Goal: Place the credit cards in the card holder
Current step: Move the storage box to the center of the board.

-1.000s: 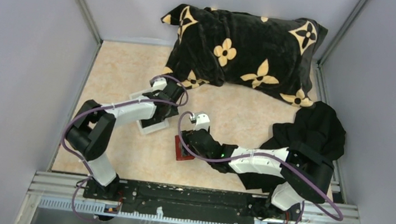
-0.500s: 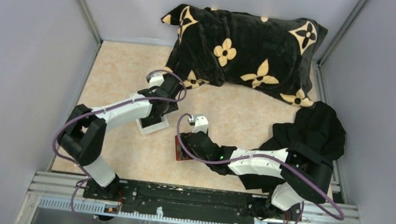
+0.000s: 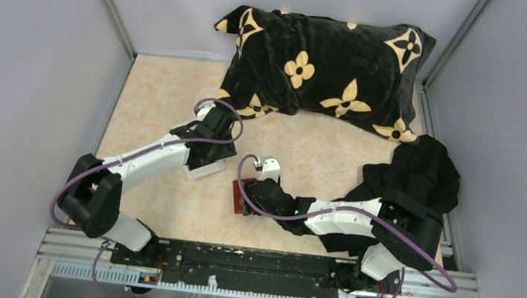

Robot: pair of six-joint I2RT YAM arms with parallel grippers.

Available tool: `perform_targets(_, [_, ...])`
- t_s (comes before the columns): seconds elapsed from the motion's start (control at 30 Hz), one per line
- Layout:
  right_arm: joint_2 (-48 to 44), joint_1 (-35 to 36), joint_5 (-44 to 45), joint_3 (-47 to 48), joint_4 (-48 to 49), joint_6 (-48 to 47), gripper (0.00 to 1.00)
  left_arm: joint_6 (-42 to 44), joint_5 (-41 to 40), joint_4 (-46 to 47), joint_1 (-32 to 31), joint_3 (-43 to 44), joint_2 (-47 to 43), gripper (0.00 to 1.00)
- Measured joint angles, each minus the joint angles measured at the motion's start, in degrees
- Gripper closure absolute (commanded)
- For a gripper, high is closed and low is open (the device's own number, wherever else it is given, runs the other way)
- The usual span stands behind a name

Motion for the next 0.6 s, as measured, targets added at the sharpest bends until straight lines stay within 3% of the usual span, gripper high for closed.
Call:
perform_targets(0.27, [0.31, -2.69, -3.87, -3.15, 3.87, 1.29, 0.34, -0.5, 3.04, -0.07, -4.59, -1.88, -2.12, 0.35])
perform_targets(0.6, [0.28, -7.06, -10.32, -8.28, 12.2, 2.62, 0.34, -3.45, 3.54, -0.02, -10.05, -3.8, 1.31, 0.37])
